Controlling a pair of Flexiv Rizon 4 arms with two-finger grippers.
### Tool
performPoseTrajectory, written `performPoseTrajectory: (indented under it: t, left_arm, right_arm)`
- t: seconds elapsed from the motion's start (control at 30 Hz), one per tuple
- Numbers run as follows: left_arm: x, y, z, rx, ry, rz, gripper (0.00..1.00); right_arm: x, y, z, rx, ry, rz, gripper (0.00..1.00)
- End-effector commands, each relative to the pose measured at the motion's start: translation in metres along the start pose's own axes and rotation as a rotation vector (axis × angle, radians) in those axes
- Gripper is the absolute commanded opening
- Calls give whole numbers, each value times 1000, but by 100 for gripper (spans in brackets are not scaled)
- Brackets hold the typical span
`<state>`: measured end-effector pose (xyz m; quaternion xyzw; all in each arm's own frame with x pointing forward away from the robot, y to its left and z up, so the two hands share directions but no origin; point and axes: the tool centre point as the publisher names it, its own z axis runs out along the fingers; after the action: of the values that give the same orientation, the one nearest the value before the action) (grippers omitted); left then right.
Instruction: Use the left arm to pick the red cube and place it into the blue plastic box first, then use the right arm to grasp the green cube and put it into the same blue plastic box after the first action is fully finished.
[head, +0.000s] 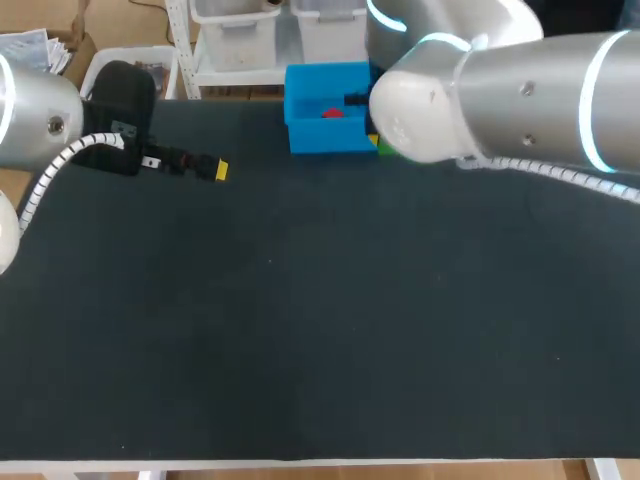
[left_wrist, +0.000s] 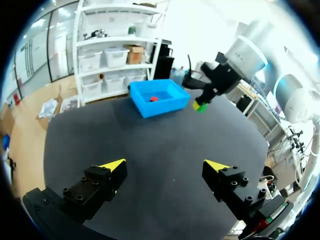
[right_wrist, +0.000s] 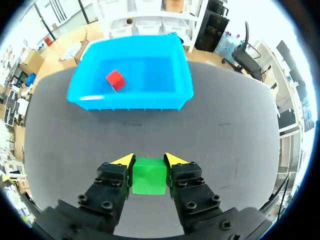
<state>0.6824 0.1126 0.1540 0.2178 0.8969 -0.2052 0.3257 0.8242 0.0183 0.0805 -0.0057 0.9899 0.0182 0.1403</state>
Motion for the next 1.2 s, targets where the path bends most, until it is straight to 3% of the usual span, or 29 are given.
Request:
performPoseTrajectory:
  t: [0.03,0.13,0.43,0.7,1.2]
  left_arm:
    - [1,2,0,7,-3,2,100]
    - [1,2,0,7,-3,2,100]
    - [1,2,0,7,-3,2,100]
    - [1,2,0,7,-3,2,100]
    - [1,2,0,7,-3,2,100]
  right_arm:
    - [15,-9,-37,-49,-93,-8,0]
    - [11,-8,-45,-71,-127,-13,0]
    - [1,-6,-55,-247,-263,-23,0]
    - [4,3,-50,-380,-316,-39,0]
    - [-2,14,-51,-448,-365,-85,0]
